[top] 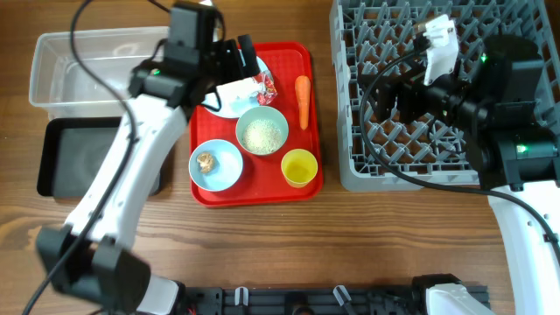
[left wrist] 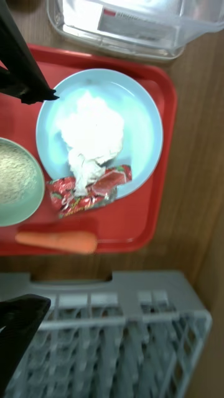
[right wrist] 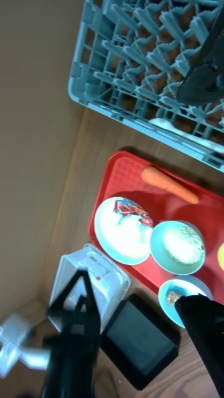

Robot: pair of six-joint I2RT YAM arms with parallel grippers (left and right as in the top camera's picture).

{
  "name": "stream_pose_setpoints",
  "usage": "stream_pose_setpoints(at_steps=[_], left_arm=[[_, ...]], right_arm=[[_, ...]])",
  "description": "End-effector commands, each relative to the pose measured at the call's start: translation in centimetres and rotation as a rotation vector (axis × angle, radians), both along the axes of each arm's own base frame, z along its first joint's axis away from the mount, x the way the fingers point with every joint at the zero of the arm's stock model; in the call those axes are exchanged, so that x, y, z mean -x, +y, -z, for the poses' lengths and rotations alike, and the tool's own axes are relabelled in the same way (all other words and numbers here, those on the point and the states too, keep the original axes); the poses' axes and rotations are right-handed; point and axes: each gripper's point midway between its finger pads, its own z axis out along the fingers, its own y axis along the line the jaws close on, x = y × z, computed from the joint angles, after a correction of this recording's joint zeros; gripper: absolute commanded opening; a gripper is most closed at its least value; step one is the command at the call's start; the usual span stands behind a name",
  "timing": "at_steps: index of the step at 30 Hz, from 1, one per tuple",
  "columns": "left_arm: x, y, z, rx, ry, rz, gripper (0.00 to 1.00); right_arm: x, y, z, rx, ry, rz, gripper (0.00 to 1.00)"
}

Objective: Sort waste into correct bins and load items into the dishwasher rack
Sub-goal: 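Reach the left gripper to the blue plate and grasp the white tissue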

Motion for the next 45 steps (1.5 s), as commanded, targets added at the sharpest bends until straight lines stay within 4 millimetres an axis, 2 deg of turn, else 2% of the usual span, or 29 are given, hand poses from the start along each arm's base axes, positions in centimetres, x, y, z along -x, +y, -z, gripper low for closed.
stream_pose_setpoints(at_steps=[1,8,13,20,26,27,32,34,40,42,45], left_arm=[[-2.4,-0.5,3.9,-0.058,0.03,-0.069,0.99],[-5.3,-3.1,8.9,-0.057,0.027,-0.041,1.0],[-5.2,-2.8,13.1,-0.104,0.107,-0.047,0.99],[-4.4,-2.8,17.6,-0.146,0.199,-0.042,1.0],[-4.2,-2.7,19.1,-0.158,0.228,-0.041,0.99],[-4.2,-2.7,19.2,-0.159,0.229,-0.041,0.96],[-4.3,-2.4,19.4,-0.16,0.234,-0.047,0.58],[-4.2,-2.3,19.6,-0.162,0.238,-0.047,0.5],[-4.3,-1.7,19.7,-0.162,0.245,-0.059,0.47],[-4.3,-1.4,19.8,-0.163,0.248,-0.065,0.54],[-4.4,-1.0,20.6,-0.165,0.258,-0.072,0.69]], right_arm=[[0.0,-0.3,-0.2,0.015,-0.002,0.007,1.0],[0.6,-0.3,0.8,0.02,0.053,0.006,1.0],[0.8,-0.4,1.1,0.021,0.066,0.006,1.0],[0.9,-0.4,1.3,0.021,0.076,0.006,1.0],[1.0,-0.4,1.3,0.021,0.079,0.006,1.0],[1.0,-0.4,1.3,0.022,0.079,0.006,1.0],[1.0,-0.4,1.4,0.022,0.082,0.006,1.0],[1.0,-0.4,1.4,0.022,0.083,0.006,1.0],[1.0,-0.4,1.4,0.022,0.084,0.006,1.0],[1.0,-0.4,1.4,0.022,0.084,0.006,1.0],[1.0,-0.4,1.4,0.022,0.083,0.006,1.0]])
